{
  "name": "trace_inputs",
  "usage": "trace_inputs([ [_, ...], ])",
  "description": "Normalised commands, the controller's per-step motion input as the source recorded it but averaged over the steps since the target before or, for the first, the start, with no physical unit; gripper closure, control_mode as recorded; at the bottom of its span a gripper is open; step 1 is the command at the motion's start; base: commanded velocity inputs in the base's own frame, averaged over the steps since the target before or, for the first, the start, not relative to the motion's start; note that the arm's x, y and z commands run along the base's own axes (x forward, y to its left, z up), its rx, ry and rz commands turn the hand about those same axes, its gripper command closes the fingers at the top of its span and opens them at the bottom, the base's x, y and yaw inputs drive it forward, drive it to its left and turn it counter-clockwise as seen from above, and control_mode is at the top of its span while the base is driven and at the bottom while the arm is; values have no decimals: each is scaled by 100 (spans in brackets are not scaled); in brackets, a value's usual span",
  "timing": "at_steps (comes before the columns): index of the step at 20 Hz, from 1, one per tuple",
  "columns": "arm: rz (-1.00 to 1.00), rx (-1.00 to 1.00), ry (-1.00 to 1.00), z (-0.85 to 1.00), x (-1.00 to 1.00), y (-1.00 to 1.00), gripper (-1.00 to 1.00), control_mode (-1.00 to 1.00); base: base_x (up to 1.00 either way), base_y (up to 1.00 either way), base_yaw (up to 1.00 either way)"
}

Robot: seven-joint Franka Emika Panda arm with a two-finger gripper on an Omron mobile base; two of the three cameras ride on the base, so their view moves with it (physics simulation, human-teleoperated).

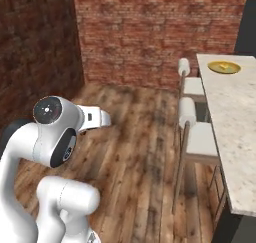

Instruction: Take the cheese, chicken drumstick, and bell pepper from the fridge and place them on the plate on the dining counter to create an appetizer plate.

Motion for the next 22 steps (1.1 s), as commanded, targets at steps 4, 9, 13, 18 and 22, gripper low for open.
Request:
trace_inputs([
  [4,0,0,0,0,0,0,100,100,100,49,-46],
  [9,0,0,0,0,0,0,100,100,100,47,-46],
  [13,0,0,0,0,0,0,100,100,100,48,-46],
  [18,0,0,0,0,0,0,100,100,100,51,-46],
  [22,0,0,0,0,0,0,100,100,99,56,-44],
])
